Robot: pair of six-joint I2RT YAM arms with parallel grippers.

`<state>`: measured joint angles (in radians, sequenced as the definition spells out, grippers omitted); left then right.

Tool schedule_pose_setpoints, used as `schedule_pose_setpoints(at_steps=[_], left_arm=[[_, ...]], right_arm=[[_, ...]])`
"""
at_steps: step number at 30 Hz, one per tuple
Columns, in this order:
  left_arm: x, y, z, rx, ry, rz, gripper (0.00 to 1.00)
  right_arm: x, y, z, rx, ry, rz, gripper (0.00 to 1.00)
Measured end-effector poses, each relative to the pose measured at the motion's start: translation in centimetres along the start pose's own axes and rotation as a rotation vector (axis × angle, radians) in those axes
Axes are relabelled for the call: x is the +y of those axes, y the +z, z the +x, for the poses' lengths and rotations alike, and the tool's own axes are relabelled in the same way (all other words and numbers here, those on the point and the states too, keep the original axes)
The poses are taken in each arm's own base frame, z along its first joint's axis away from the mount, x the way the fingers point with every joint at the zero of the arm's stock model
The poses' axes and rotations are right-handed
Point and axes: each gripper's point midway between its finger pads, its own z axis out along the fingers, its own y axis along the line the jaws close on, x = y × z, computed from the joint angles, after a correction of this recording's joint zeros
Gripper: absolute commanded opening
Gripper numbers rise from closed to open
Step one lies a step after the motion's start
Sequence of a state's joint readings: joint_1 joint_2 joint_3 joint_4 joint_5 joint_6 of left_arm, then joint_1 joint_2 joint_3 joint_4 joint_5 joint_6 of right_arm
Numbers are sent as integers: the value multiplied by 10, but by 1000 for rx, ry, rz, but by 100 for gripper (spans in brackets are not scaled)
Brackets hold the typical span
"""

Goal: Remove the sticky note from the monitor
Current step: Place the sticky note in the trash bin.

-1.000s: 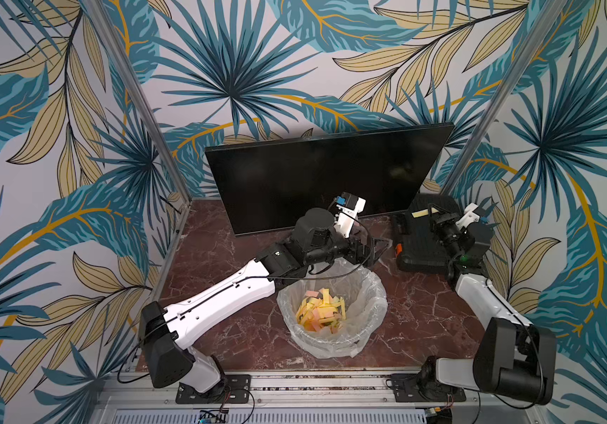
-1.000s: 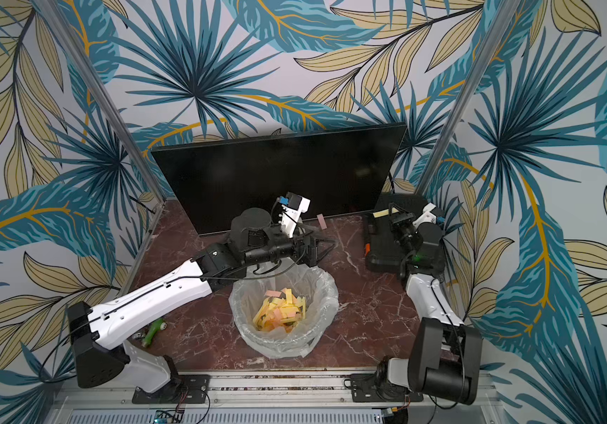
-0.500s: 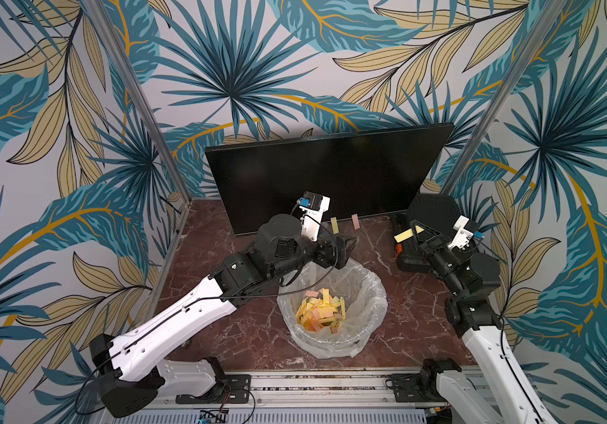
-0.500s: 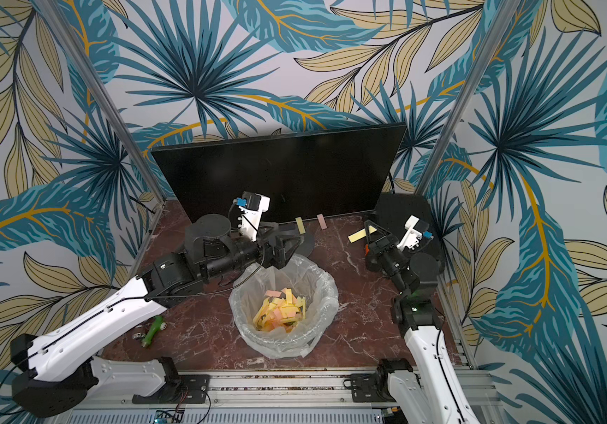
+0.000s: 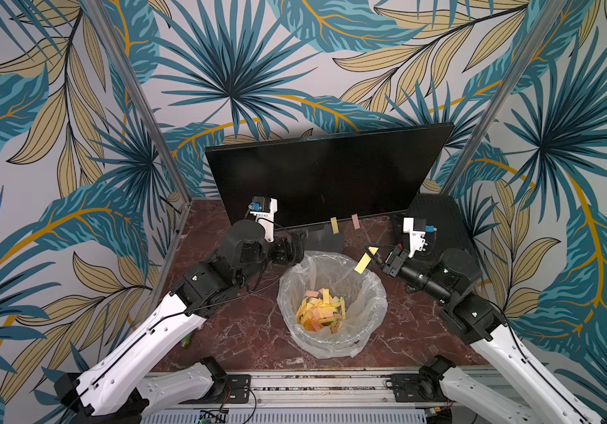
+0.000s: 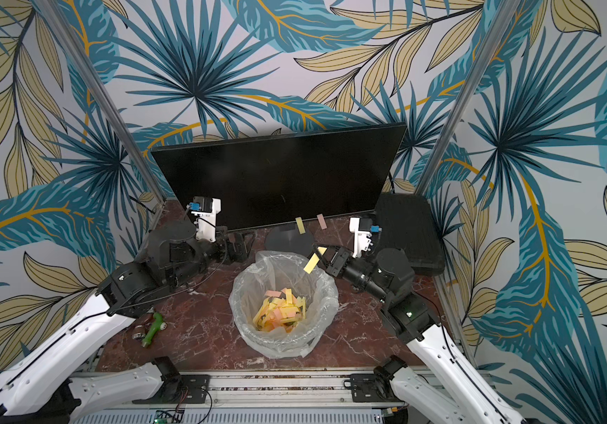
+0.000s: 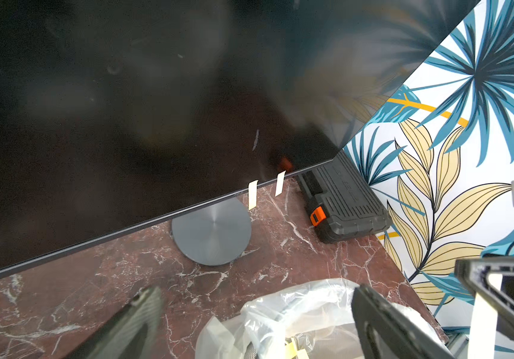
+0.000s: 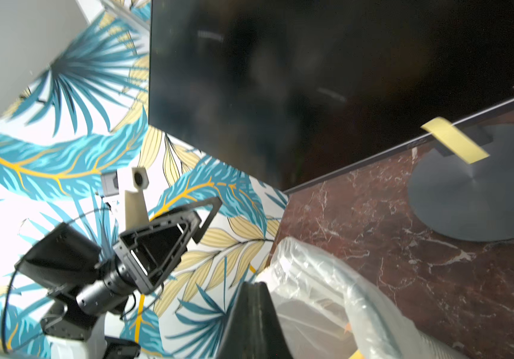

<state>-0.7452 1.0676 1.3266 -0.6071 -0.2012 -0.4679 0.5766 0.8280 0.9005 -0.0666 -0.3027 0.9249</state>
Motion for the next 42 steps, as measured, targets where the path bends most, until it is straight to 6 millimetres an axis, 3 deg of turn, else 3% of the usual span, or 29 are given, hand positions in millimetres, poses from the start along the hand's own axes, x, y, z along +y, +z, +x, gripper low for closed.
schedule_pose_setpoints(at_steps=[4, 9, 12, 19, 22, 27, 32, 42], left_arm=[[6, 1, 7, 31, 13, -20, 100], [11, -2, 13, 69, 36, -36, 100], [11, -6, 14, 87, 50, -35, 100], [10, -10, 30, 163, 80, -16, 100], [6, -12, 37, 201, 94, 15, 100], [3, -17, 49, 262, 112, 42, 100], [2, -24, 52, 286, 124, 57, 100], [-5, -29, 46, 288, 146, 90, 100]], right_arm=[[1, 18, 35, 130, -54, 48, 8], [3, 33, 66, 242, -138, 106, 31], [6, 39, 80, 293, -193, 128, 49], [11, 39, 80, 316, -273, 167, 77], [14, 35, 70, 297, -300, 192, 81], [19, 13, 46, 248, -355, 266, 89], [11, -27, 24, 199, -399, 384, 98], [-37, -87, 34, 234, -356, 591, 99]])
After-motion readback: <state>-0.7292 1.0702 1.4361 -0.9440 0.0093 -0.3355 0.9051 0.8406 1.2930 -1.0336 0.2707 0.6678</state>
